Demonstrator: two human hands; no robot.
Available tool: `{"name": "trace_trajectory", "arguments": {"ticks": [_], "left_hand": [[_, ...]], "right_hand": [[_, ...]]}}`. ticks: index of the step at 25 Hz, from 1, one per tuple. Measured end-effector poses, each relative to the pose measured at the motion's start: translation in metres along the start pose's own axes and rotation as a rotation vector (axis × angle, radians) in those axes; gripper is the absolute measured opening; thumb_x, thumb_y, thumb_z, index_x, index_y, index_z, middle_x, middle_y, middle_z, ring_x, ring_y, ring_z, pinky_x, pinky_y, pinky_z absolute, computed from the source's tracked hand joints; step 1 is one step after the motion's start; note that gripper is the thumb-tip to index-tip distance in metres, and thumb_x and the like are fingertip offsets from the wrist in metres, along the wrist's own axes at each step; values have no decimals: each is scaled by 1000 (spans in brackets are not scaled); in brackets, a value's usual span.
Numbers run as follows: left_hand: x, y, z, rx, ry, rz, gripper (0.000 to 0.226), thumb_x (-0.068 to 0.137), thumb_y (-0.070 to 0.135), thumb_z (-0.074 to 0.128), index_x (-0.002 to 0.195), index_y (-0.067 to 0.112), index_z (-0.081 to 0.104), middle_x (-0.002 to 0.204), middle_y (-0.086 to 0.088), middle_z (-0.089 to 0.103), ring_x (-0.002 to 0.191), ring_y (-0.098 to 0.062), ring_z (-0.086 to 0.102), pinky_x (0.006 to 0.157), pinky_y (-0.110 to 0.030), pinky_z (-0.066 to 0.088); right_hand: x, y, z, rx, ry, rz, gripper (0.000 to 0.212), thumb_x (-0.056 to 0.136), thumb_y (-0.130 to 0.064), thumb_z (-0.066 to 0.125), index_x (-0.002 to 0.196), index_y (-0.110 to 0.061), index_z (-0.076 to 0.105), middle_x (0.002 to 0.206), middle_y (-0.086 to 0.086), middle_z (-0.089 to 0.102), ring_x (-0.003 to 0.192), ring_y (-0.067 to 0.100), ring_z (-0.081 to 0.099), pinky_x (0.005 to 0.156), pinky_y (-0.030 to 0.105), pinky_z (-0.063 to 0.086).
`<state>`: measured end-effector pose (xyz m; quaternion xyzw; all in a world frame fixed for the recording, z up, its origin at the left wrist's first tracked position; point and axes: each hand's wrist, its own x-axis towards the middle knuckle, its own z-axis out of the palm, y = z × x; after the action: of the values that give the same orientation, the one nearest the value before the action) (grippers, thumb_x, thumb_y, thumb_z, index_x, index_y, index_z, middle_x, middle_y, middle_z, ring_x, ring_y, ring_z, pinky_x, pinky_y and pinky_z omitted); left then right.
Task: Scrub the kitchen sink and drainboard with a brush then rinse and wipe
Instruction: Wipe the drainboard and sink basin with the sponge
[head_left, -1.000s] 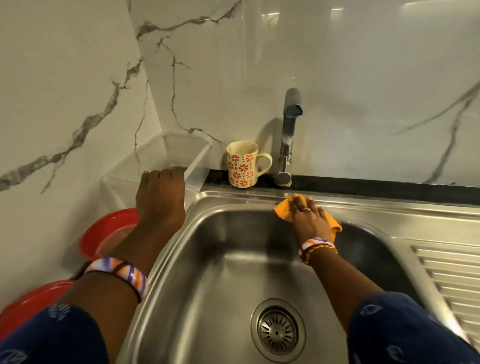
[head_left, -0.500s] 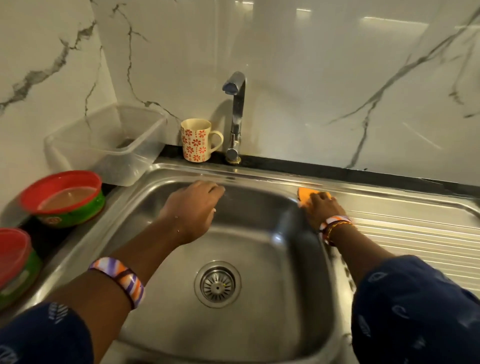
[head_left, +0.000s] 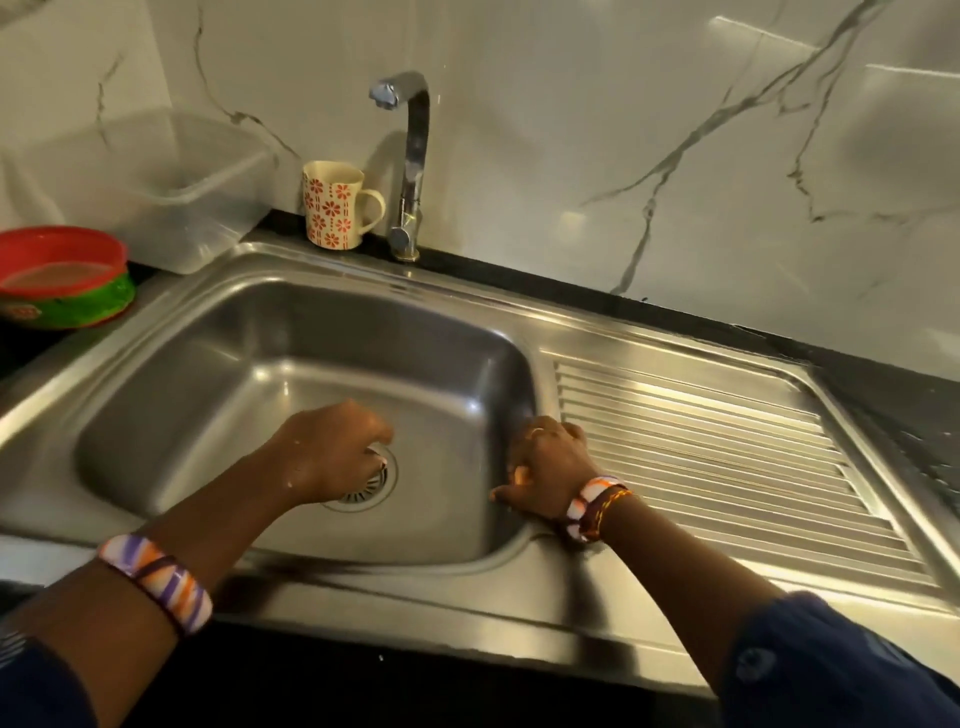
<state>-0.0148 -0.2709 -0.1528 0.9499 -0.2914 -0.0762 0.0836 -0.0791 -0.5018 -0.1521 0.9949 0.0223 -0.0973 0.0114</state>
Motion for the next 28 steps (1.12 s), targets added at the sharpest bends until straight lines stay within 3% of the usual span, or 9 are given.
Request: {"name": "trace_trajectory", "arguments": {"ticks": [4,13,15,17,18,19,22,24,28], "left_hand": [[-32,-1,-5,-36,50,-116,28,89,32,52,116,30,59,126,7,57,116,-15,51,93,-34,45],[-135,-56,-17,-19,374,-461,35,92,31,48,125,23,56,138,3,49,129,-18,40,104,-34,34],[-146,-61,-10,-29,460,-534,37,94,27,45,129,20,52,144,0,42,134,-18,34,109,-33,29],[-148,-66,-3,-25,481,-569,40,95,21,43,134,17,46,146,-3,37,136,-19,30,112,-33,23],[-148,-69,1,-28,479,-568,43,94,19,43,137,16,42,148,-4,35,138,-20,27,114,-33,19],[-147,-71,3,-32,473,-560,47,93,17,44,139,15,37,149,-5,32,140,-20,24,115,-32,16],[-149,-76,8,-60,486,-564,56,91,15,46,144,12,28,153,-7,25,143,-21,15,117,-31,6],[-150,-76,8,-72,530,-560,54,92,15,44,144,10,28,154,-9,22,144,-22,13,117,-31,5],[-149,-74,8,-61,565,-537,47,95,12,40,142,8,32,151,-10,28,143,-23,17,117,-32,10]], "right_hand": [[-13,-53,5,12,-169,-54,41,84,-48,48,90,-13,69,104,11,67,101,30,60,82,30,41],[26,-144,23,317,-481,90,35,95,-20,40,116,2,57,124,20,57,114,31,55,85,27,43],[34,-187,17,455,-466,45,27,97,-17,41,100,1,61,100,17,61,85,25,64,76,27,48],[47,-231,3,505,-517,-29,36,99,-15,41,65,-6,45,60,10,46,46,9,41,48,17,34],[56,-252,-5,506,-526,-65,43,99,-12,40,57,-9,31,53,7,34,46,5,27,45,12,23],[64,-270,-19,504,-474,-93,46,99,-9,40,57,-15,22,56,2,24,50,2,18,44,17,27],[78,-301,-31,694,-496,-148,44,99,-8,37,60,-22,23,63,-5,23,44,-2,32,56,3,42],[72,-299,-17,800,-556,-167,39,99,-18,40,60,-15,38,57,2,43,47,0,43,56,15,47],[71,-258,6,617,-587,-188,41,96,-42,41,104,-8,62,109,9,60,93,25,59,85,31,45]]}}
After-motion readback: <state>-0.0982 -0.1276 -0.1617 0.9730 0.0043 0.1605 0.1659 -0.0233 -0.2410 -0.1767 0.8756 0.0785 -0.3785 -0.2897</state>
